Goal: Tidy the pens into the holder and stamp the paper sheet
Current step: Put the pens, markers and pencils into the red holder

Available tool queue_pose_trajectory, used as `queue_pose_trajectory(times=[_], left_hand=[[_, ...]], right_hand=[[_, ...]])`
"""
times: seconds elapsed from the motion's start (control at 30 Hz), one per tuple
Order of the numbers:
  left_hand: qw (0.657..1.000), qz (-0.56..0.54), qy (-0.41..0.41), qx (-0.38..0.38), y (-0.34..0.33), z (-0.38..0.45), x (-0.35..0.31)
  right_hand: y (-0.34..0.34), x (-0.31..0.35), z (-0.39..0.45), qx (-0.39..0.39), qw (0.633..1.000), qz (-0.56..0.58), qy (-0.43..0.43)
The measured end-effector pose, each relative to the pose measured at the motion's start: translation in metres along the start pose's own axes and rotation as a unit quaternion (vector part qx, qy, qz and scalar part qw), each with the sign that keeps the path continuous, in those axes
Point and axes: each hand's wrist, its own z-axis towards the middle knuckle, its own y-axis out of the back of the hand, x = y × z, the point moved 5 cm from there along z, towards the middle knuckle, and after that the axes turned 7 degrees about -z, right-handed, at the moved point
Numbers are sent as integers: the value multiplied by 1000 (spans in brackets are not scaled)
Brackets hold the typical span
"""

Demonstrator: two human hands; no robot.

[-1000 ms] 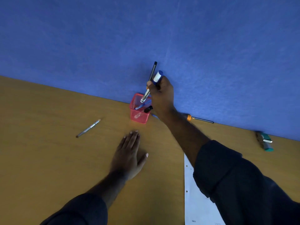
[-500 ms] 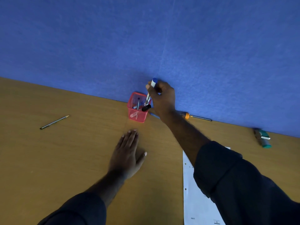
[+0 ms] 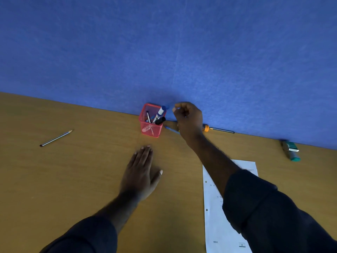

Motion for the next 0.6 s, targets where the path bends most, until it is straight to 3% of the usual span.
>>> queue_pose_trajectory(times=[0.2, 0.37, 0.6], left_hand=[[1000, 8, -1, 7, -2, 0, 2], [1000, 10, -8, -5, 1, 0, 1], [1000, 11, -17, -4, 2, 1, 2]], right_hand=[[24, -46, -21, 1, 995, -93, -22], [43, -74, -33, 18, 975, -223, 2], [50, -85, -38, 48, 952, -298, 44]])
